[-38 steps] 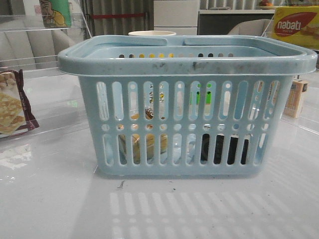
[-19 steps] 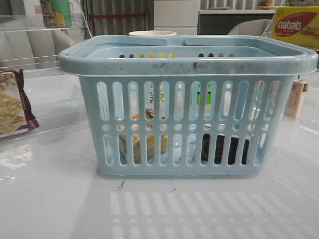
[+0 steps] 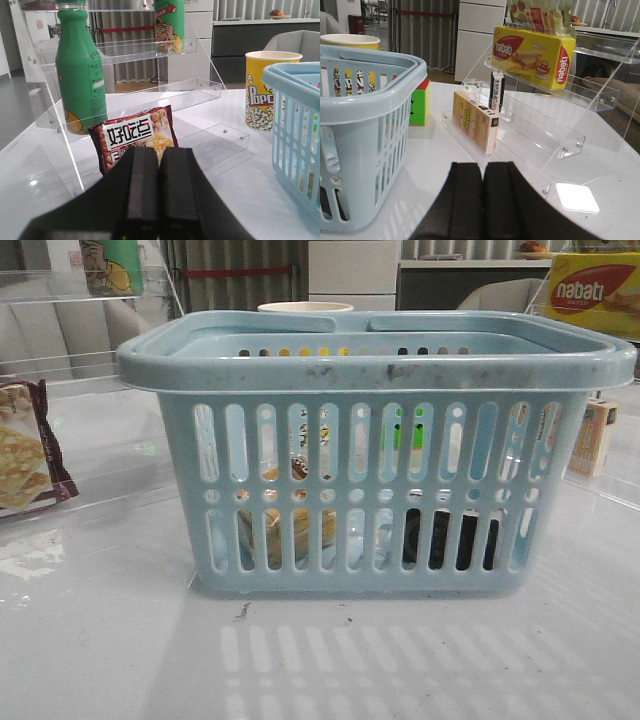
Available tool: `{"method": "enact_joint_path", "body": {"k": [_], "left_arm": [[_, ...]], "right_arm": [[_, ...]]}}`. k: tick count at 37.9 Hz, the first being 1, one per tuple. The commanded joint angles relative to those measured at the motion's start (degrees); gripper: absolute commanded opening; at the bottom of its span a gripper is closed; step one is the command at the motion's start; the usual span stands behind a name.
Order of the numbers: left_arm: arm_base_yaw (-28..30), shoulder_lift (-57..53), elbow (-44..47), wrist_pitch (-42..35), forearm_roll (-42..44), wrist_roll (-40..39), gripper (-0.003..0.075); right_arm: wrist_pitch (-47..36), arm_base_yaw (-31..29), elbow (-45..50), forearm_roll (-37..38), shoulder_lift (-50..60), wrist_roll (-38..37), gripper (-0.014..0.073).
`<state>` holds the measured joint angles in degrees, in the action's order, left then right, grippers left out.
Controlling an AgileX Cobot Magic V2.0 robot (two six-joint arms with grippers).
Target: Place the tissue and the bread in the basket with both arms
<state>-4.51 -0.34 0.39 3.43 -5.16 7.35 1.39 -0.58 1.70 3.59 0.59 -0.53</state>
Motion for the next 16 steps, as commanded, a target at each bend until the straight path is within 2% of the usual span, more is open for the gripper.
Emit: {"method": "enact_joint_path", "body": {"k": [1, 16], "left_arm": [[0.0, -0.9, -0.1, -5.0, -0.2, -0.6, 0.0091], [0.0, -0.9, -0.1, -5.0, -0.2, -0.6, 0.0091]], "right_arm": [[-4.7, -0.3, 0.0, -0.2, 1.0, 0.5, 0.0055], [-4.4, -0.3, 0.0, -0.2, 1.0, 0.5, 0.0055]]}}
